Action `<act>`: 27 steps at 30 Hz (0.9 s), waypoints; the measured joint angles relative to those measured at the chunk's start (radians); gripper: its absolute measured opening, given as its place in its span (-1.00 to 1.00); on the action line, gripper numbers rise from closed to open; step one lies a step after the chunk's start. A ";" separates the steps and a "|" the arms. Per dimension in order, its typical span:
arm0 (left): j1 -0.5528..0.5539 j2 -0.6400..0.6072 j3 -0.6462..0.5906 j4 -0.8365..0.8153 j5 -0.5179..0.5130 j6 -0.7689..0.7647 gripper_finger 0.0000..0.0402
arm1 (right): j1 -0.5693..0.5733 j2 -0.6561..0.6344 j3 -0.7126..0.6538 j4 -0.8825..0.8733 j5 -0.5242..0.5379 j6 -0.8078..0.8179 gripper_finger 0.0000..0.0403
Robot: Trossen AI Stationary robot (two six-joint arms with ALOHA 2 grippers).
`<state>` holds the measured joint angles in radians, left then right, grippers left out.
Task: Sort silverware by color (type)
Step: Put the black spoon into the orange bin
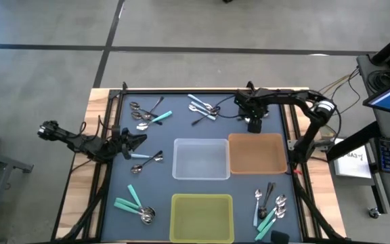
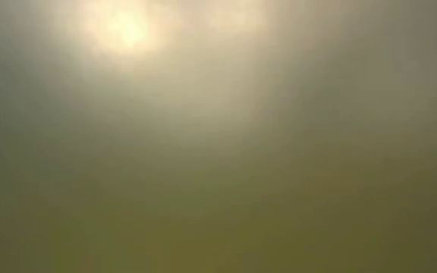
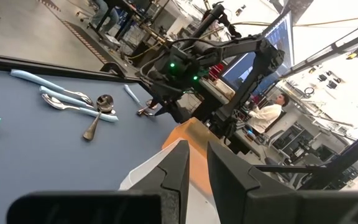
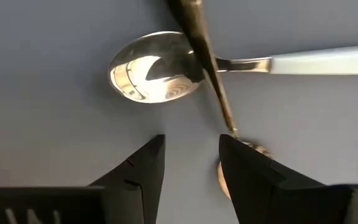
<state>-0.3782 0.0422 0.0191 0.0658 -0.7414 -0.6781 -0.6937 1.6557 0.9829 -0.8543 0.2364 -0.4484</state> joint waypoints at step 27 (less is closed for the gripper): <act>0.000 0.000 0.000 0.000 0.000 0.000 -0.80 | -0.104 -0.090 0.000 0.014 -0.062 -0.214 -0.37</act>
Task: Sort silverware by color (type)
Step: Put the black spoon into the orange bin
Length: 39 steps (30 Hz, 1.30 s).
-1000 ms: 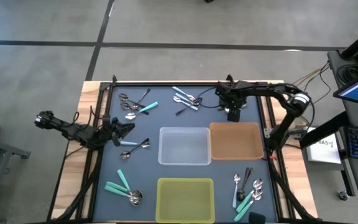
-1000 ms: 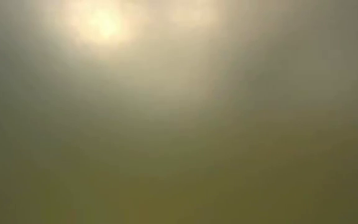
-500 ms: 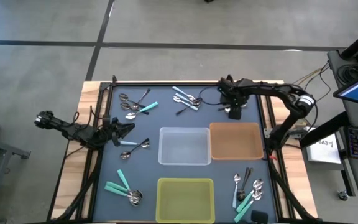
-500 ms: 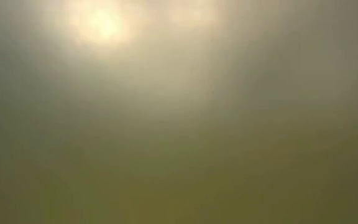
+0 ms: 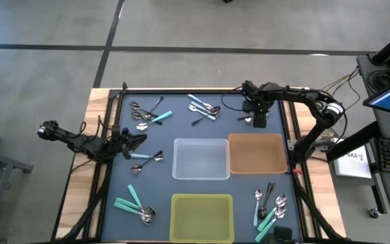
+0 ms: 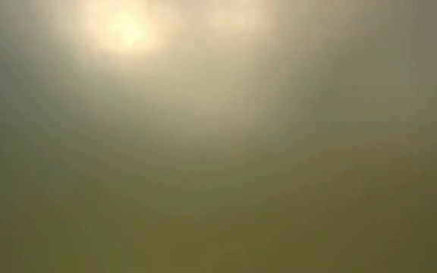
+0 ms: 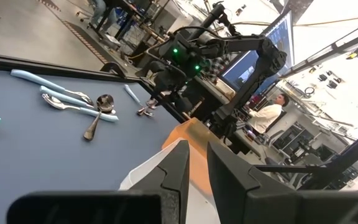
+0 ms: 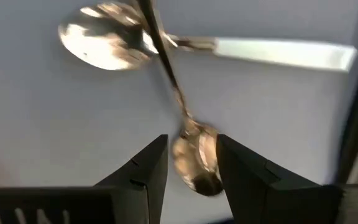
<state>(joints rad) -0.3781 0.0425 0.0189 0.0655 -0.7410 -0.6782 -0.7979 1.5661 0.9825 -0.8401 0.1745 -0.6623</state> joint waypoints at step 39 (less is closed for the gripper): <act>0.000 0.000 0.000 0.000 0.000 0.000 -0.80 | -0.002 0.014 0.005 0.046 -0.073 0.323 -0.95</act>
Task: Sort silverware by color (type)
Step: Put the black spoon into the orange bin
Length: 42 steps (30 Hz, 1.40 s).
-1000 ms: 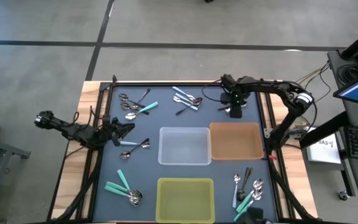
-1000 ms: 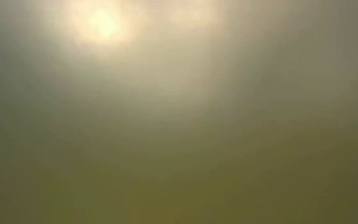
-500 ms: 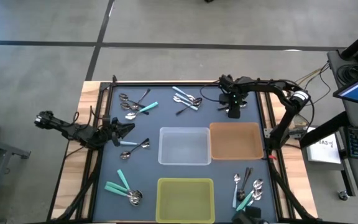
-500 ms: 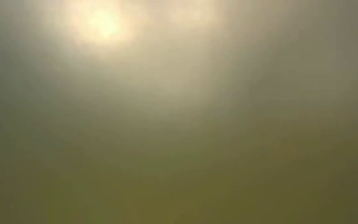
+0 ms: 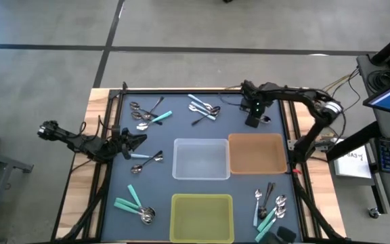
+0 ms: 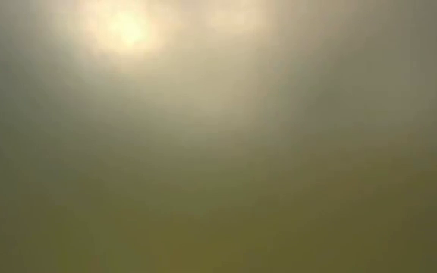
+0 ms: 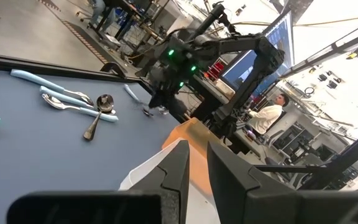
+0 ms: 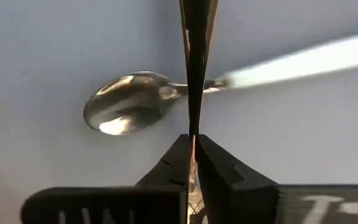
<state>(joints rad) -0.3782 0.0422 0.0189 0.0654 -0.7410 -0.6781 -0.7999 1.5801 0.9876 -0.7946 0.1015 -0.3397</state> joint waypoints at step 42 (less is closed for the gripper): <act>0.000 0.000 0.000 0.000 0.000 0.000 -0.80 | 0.617 -0.447 -0.197 -0.237 -0.195 0.438 -0.91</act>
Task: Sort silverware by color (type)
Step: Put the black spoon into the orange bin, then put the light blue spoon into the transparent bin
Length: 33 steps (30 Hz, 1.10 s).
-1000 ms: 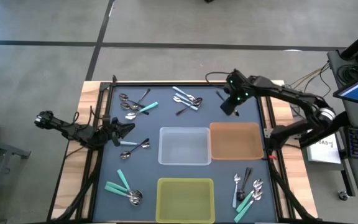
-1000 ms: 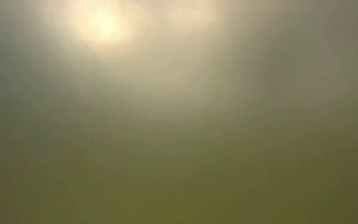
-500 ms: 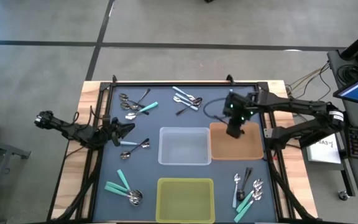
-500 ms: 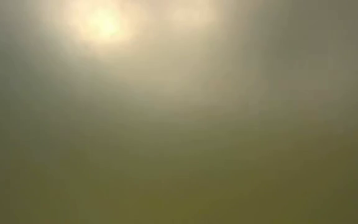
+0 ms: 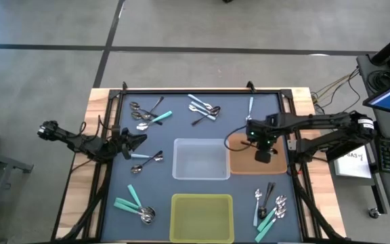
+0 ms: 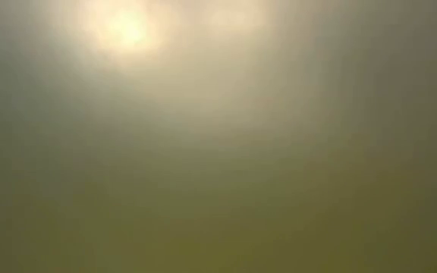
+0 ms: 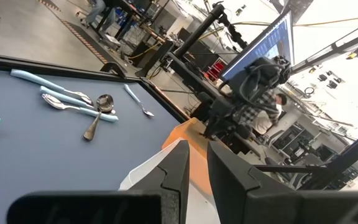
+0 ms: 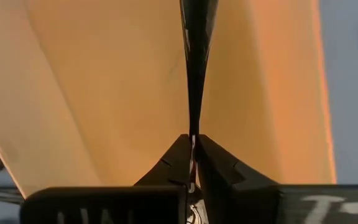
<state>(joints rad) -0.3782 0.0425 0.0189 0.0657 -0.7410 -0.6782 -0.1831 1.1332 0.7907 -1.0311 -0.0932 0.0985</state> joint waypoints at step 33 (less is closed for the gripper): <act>0.000 0.000 0.000 0.000 0.000 0.000 -0.80 | 0.456 0.000 0.033 0.094 -0.119 1.294 -0.56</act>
<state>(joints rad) -0.3782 0.0425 0.0192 0.0654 -0.7410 -0.6781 0.2730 1.1329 0.8233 -0.9371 -0.2126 1.3927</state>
